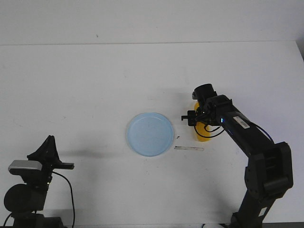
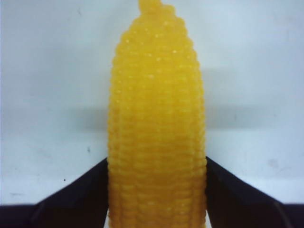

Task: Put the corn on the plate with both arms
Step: 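Lift the corn and carry it over the blue plate, then lower the corn onto the plate and open the right gripper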

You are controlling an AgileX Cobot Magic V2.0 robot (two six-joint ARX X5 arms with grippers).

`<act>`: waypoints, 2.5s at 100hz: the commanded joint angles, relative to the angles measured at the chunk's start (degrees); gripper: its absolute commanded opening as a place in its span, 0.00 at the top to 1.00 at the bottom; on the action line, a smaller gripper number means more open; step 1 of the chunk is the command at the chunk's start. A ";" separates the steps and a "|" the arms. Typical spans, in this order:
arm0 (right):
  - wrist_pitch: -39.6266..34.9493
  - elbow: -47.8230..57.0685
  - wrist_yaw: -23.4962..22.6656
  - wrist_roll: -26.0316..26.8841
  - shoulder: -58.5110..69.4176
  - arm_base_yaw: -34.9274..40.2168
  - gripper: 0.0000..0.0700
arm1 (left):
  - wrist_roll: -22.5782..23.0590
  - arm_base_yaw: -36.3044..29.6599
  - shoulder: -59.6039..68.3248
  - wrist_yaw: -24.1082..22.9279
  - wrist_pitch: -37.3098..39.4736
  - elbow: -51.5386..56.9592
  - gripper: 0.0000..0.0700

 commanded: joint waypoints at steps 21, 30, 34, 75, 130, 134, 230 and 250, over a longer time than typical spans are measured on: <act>2.21 1.38 -2.82 -0.44 -5.99 2.56 0.54 | 0.13 0.13 -0.07 -0.07 0.57 0.35 1.00; 4.57 1.38 -8.37 -0.20 -6.88 4.20 0.54 | 0.13 0.13 -0.07 -0.07 0.57 0.35 1.00; 5.75 1.38 -12.00 -0.13 -6.93 4.85 0.54 | 0.13 0.13 -0.07 -0.09 0.57 0.35 1.00; 12.17 1.36 -15.91 1.66 -6.80 16.00 0.54 | 0.13 0.13 -0.07 -0.09 0.57 0.35 1.00; 13.27 1.31 -18.84 2.32 0.81 21.64 0.54 | 0.13 0.13 -0.07 -0.09 0.57 0.35 1.00; 13.16 1.31 -18.84 2.36 1.42 21.64 0.53 | 0.13 0.13 -0.07 -0.07 0.57 0.35 1.00; 13.73 1.33 -4.24 -2.51 -6.49 20.11 0.39 | 0.13 0.13 -0.07 -0.09 0.57 0.35 1.00; 13.84 0.90 1.81 -5.03 -10.75 20.09 0.56 | 0.13 0.13 -0.07 -0.09 0.57 0.35 1.00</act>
